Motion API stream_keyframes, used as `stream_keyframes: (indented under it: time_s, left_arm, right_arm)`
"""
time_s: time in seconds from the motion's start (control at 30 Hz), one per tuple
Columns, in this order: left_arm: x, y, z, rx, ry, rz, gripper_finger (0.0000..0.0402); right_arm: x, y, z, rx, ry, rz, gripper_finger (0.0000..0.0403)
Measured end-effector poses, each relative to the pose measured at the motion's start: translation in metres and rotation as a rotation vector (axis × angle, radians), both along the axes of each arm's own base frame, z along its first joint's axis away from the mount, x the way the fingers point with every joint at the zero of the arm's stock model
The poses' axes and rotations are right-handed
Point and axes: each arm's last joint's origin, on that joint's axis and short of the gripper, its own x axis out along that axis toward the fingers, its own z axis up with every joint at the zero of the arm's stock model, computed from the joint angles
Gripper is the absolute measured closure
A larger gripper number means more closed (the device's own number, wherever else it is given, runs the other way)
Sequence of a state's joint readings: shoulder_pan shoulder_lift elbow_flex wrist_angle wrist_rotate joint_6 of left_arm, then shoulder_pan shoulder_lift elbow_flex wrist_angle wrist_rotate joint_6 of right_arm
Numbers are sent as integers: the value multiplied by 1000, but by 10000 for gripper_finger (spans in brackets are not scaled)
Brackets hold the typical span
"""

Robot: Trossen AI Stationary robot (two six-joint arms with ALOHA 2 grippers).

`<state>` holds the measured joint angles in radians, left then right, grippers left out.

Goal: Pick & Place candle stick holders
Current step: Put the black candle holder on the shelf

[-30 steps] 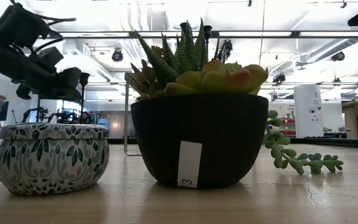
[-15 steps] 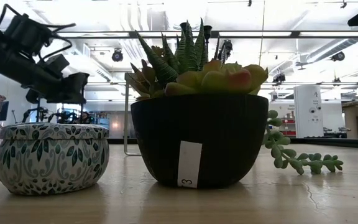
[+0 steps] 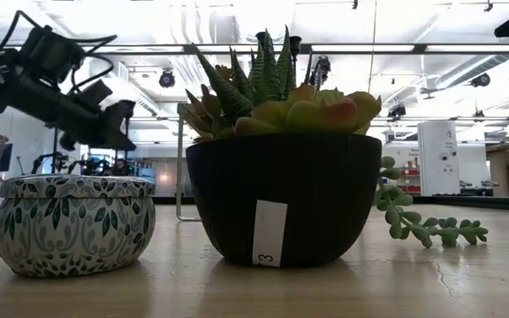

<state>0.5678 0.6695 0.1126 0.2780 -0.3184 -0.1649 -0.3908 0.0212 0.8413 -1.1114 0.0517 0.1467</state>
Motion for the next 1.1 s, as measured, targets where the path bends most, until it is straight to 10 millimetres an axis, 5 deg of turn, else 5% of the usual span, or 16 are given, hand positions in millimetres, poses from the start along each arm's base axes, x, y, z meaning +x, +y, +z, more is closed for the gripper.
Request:
stream_keyframes:
  time_s: [0.17, 0.57, 0.77, 1.1]
  left_arm:
    - [14, 5, 39, -3, -47, -115, 385]
    - [43, 14, 176, 35, -12, -411, 385]
    - [77, 30, 196, 10, 4, -577, 385]
    - [117, 53, 191, 27, -12, -644, 385]
  right_arm:
    - [0, 0, 0, 0, 0, 0, 394]
    - [0, 0, 0, 0, 0, 0, 394]
    - [0, 0, 0, 0, 0, 0, 394]
    - [0, 0, 0, 0, 0, 0, 394]
